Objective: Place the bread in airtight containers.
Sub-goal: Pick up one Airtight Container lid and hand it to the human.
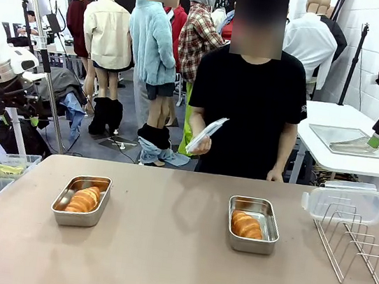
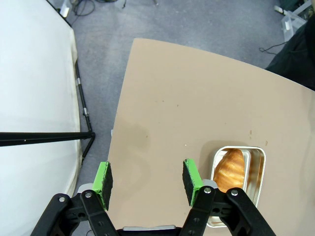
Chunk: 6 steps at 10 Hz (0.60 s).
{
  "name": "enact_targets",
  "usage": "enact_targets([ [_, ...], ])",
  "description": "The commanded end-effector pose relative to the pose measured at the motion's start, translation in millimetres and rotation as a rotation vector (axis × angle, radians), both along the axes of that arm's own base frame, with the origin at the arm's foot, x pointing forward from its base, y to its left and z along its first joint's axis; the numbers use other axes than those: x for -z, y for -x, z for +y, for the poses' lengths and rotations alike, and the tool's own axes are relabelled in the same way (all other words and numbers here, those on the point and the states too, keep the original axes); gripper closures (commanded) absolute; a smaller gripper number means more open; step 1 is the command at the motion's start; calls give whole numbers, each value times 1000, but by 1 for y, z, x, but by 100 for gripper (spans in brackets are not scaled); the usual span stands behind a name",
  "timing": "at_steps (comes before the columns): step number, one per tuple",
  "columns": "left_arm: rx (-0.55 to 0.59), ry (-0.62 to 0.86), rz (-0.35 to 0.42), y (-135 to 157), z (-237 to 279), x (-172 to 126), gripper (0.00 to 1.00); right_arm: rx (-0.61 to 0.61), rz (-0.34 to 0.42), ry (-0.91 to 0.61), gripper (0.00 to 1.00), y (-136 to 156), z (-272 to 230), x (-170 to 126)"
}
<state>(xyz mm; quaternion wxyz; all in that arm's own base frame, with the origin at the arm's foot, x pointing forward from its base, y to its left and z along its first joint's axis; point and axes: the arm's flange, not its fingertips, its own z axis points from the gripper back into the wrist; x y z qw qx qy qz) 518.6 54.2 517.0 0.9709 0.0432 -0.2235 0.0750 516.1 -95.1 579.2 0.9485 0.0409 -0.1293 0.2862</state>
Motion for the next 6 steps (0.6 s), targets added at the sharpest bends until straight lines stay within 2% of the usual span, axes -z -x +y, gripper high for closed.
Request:
enact_targets([
  [1,-1,-1,-4,0,0,-2,25,13,15,-4,7,-3,1,-2],
  [6,-1,-1,-4,0,0,-2,25,13,15,-4,7,-3,1,-2],
])
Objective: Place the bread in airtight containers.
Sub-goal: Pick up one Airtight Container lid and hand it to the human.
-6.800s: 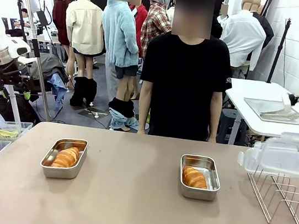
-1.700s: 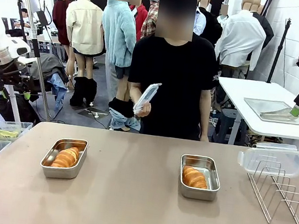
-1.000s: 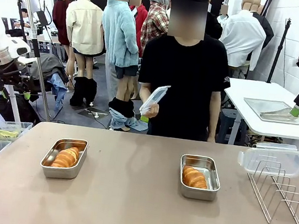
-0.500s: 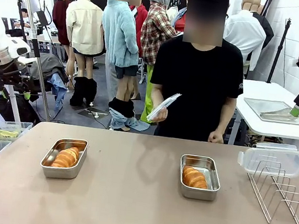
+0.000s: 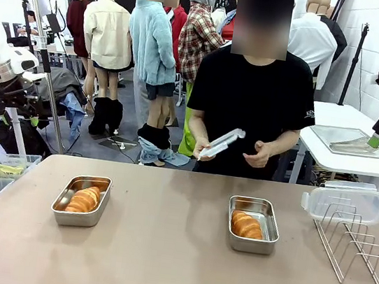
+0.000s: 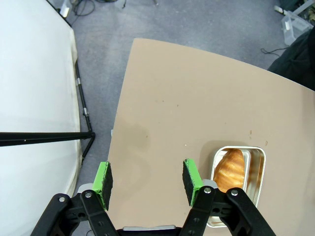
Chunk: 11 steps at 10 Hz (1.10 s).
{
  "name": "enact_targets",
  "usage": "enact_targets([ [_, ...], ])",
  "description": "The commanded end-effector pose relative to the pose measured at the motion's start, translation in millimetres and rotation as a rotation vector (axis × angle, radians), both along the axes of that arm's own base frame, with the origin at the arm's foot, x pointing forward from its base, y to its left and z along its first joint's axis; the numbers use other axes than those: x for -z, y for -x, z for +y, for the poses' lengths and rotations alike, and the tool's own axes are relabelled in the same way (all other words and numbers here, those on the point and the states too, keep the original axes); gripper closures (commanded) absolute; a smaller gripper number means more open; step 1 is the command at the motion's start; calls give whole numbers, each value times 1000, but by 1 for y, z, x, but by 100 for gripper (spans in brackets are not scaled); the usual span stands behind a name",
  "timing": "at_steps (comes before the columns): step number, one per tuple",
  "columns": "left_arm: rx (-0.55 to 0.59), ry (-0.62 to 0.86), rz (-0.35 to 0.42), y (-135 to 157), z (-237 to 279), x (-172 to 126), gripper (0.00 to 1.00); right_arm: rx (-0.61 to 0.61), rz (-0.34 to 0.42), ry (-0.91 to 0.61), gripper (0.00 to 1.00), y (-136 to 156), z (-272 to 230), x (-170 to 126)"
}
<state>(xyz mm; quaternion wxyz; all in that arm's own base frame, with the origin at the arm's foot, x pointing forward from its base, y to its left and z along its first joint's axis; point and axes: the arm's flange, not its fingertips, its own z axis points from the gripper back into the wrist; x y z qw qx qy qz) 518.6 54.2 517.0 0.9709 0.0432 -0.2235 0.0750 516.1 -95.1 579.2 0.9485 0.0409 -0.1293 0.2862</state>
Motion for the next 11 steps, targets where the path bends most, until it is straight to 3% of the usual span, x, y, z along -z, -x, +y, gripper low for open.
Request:
enact_targets([
  [1,-1,-1,-4,0,0,-2,25,13,15,-4,7,-3,1,-2],
  [11,-1,-1,-4,0,0,-2,25,13,15,-4,7,-3,1,-2],
])
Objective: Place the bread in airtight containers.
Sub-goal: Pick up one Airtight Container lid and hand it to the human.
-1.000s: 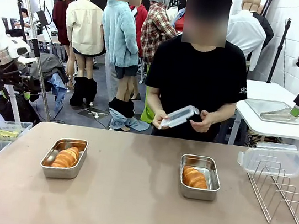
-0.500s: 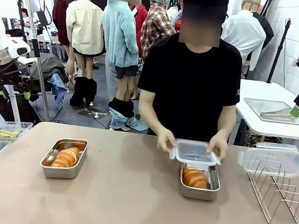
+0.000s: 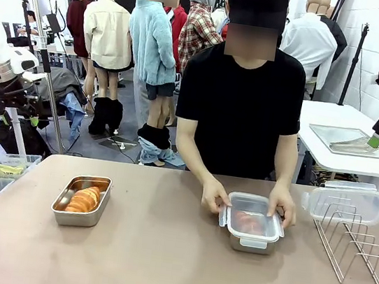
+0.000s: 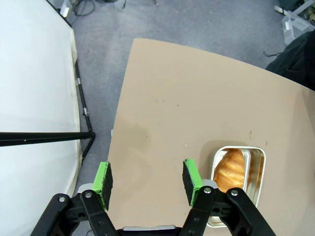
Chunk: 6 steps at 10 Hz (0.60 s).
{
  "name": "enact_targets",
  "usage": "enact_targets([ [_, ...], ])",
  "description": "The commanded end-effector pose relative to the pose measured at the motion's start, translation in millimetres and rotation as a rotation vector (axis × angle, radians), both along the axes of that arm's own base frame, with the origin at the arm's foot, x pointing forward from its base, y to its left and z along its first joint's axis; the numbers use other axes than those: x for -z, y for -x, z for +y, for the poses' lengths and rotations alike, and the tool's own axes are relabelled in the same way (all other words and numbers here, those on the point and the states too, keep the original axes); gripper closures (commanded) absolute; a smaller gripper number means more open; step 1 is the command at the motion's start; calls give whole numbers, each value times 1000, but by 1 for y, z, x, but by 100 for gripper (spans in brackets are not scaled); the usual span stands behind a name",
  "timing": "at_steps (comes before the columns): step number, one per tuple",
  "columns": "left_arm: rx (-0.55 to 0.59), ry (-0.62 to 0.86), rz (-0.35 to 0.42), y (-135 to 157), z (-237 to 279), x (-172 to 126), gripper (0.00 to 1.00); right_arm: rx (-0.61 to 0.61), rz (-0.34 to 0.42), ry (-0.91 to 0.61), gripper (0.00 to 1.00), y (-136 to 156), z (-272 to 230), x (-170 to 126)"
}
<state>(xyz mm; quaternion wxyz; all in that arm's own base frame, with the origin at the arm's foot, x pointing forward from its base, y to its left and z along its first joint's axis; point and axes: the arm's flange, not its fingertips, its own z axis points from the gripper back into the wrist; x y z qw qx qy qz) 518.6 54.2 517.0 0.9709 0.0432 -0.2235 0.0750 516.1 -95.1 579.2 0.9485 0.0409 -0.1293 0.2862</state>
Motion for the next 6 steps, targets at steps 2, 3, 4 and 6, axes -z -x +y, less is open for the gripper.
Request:
enact_targets([
  [2,-1,-1,-4,0,0,-2,25,13,15,-4,7,-3,1,-2],
  [3,-1,-1,-4,0,0,-2,25,13,15,-4,7,-3,1,-2],
  [4,-1,-1,-4,0,0,-2,25,13,15,-4,7,-3,1,-2],
  [6,-1,-1,-4,0,0,-2,25,13,15,-4,7,-3,1,-2],
])
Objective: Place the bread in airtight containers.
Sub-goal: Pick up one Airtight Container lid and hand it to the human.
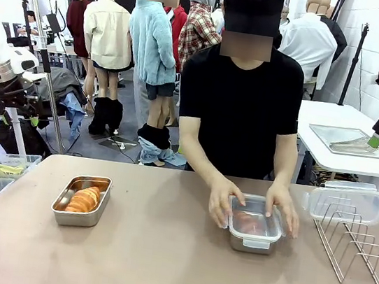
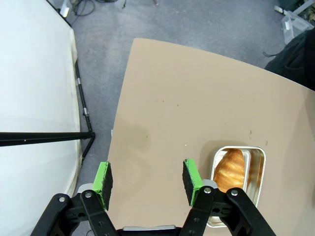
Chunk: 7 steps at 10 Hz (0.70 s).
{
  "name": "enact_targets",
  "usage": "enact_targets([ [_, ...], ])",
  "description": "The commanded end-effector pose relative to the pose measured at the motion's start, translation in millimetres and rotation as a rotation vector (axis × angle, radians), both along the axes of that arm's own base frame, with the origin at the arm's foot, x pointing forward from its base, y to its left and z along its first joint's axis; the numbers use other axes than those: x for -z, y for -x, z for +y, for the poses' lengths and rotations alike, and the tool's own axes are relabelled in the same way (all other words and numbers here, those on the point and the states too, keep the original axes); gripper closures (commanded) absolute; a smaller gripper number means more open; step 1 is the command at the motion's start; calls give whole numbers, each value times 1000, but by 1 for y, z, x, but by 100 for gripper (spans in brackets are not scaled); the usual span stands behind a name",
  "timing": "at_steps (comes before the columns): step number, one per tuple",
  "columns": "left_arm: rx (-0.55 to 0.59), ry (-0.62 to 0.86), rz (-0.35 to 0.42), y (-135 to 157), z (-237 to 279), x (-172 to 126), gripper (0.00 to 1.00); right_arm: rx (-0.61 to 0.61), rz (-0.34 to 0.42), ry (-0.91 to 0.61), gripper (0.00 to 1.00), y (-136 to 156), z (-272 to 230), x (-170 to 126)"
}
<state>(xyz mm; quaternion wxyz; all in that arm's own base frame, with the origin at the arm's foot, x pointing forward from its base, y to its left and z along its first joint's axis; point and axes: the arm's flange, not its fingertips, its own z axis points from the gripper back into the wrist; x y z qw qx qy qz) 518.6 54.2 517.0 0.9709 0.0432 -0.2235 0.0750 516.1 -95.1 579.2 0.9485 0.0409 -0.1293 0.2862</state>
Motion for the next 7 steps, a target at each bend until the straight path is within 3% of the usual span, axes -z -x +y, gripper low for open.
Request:
enact_targets([
  [1,-1,-1,-4,0,0,-2,25,13,15,-3,7,-3,1,-2],
  [7,-1,-1,-4,0,0,-2,25,13,15,-3,7,-3,1,-2],
])
